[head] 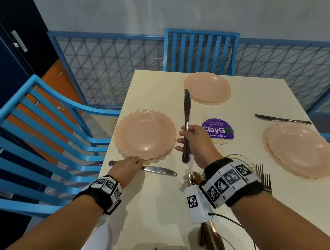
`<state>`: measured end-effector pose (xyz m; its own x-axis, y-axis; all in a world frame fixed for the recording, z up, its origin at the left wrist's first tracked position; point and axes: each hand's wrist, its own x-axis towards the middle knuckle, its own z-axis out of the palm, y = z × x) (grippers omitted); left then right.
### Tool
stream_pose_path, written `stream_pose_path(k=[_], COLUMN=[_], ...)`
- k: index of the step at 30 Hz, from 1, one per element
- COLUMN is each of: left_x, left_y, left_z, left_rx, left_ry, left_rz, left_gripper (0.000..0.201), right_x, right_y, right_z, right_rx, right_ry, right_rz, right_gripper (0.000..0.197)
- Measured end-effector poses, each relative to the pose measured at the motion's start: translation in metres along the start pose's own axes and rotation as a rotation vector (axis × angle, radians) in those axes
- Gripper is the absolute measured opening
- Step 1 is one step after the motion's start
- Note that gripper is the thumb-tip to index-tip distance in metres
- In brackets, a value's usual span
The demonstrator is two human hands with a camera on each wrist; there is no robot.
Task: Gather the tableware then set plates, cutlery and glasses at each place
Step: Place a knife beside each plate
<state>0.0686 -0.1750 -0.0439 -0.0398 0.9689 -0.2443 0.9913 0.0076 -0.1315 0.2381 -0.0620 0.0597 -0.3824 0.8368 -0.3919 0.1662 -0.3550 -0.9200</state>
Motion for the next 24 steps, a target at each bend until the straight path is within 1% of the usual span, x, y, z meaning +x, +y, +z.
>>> stream_pose_path(k=[1,3,10,16,18,20,22,24], left_x=[0.001,0.002,0.004,0.008,0.009,0.009,0.011,0.013], left_y=[0.000,0.000,-0.002,-0.006,-0.008,-0.009,-0.012,-0.013], left_z=[0.003,0.005,0.009,0.017,0.023,0.023,0.027,0.032], left_rx=[0.021,0.023,-0.002,-0.015,-0.039,-0.064,-0.049,-0.097], left_ry=[-0.036,-0.072,-0.055,-0.012,0.012,0.018,0.063,0.055], left_rz=[-0.041,-0.064,-0.099,-0.103,-0.089,-0.076,-0.079,-0.098], left_gripper=[0.028,0.032,0.032,0.032,0.028,0.018,0.020,0.014], right_x=[0.000,0.001,0.003,0.003,0.004,0.004,0.004,0.004], right_y=[0.000,0.000,0.000,0.000,0.000,0.001,0.002,0.003], right_z=[0.000,0.000,-0.001,-0.002,-0.002,-0.003,-0.003,-0.003], right_rx=[-0.001,-0.001,-0.005,0.000,-0.003,-0.012,-0.012,-0.012], right_ry=[0.001,0.007,0.010,0.004,0.005,0.003,-0.001,-0.002], right_rz=[0.001,0.005,0.016,0.020,0.022,0.021,0.018,0.018], right_gripper=[0.028,0.028,0.028,0.028,0.028,0.028,0.029,0.029])
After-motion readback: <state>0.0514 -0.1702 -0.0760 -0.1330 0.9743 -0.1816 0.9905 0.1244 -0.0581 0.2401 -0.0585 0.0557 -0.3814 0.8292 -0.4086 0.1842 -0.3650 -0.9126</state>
